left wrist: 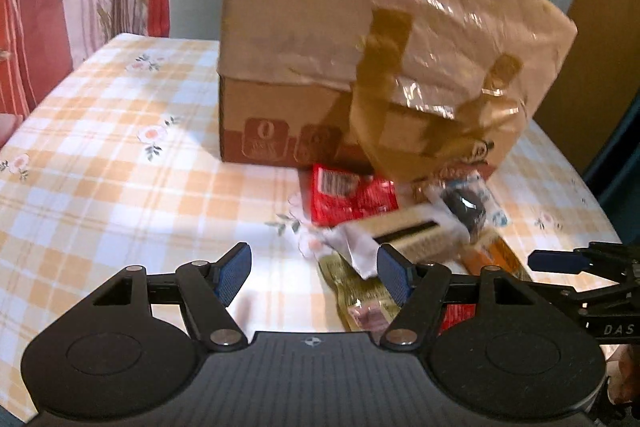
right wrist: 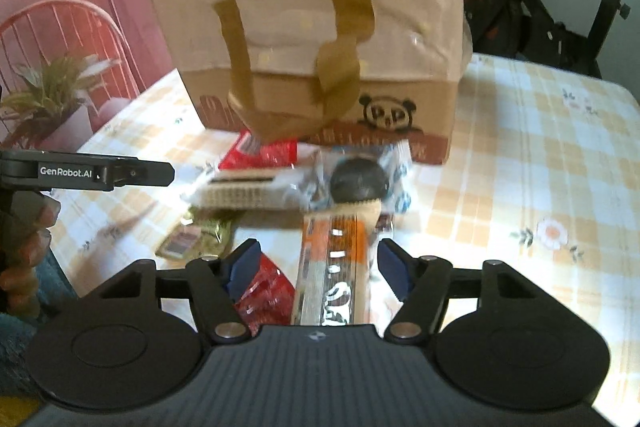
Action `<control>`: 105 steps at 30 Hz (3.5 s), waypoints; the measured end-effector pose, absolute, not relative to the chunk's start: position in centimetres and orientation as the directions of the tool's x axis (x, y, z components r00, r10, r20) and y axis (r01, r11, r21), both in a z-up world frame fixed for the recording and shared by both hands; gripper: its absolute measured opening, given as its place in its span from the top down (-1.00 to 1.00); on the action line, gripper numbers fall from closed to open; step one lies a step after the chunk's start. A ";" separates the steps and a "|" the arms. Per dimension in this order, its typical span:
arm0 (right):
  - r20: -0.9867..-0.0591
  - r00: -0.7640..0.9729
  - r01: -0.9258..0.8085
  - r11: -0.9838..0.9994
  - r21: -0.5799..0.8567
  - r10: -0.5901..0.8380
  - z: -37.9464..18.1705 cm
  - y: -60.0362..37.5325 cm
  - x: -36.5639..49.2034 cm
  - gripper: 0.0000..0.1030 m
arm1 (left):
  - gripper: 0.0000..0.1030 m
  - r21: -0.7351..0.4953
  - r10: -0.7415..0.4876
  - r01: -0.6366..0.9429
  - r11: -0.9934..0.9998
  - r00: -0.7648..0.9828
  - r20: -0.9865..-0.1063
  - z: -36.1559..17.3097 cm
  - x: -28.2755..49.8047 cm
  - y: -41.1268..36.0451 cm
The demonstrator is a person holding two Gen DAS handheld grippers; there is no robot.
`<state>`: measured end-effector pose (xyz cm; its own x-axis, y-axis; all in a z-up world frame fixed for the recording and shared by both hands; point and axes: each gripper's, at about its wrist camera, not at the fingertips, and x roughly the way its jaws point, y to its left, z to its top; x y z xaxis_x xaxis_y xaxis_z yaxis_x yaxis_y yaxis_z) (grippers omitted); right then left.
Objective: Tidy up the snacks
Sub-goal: 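Grasp the orange-white bar packet with the right tool while the left tool returns to the pile, then grasp the gold foil packet with the left tool while the right tool holds the bar packet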
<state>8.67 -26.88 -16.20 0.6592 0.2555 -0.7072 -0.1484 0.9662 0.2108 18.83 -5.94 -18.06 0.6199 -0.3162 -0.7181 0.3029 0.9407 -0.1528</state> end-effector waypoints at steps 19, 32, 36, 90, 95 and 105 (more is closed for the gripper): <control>-0.716 0.654 -0.080 0.963 0.256 0.244 -18.4 -27.6 9.0 0.16 | -0.38 -0.175 -0.344 0.332 0.927 0.570 -0.746 -19.8 18.4 -7.3; -0.707 0.663 -0.075 0.962 0.264 0.246 -18.6 -27.6 8.9 0.16 | -0.38 -0.135 -0.337 0.375 0.917 0.550 -0.764 -20.9 18.8 -9.3; -0.708 0.663 -0.075 0.962 0.263 0.245 -18.5 -27.6 8.8 0.16 | -0.38 -0.069 -0.311 0.414 0.908 0.551 -0.774 -21.3 18.7 -10.9; -0.703 0.666 -0.064 0.958 0.280 0.250 -18.6 -27.7 8.7 0.16 | -0.46 0.031 -0.159 0.305 0.952 0.579 -0.800 -21.3 20.4 -8.1; -0.701 0.667 -0.063 0.957 0.282 0.250 -18.7 -27.7 8.6 0.16 | -0.14 0.012 -0.186 0.319 0.948 0.584 -0.790 -21.2 19.9 -7.5; -0.701 0.668 -0.061 0.958 0.281 0.249 -18.7 -27.7 8.6 0.16 | -0.02 -0.018 -0.200 0.294 0.956 0.603 -0.772 -20.3 19.7 -6.4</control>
<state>8.56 -27.67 -18.66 0.6683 0.2486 -0.7011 -0.0611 0.9577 0.2812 19.67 -6.39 -20.33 0.6031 -0.2003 -0.7721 0.2938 0.9557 -0.0183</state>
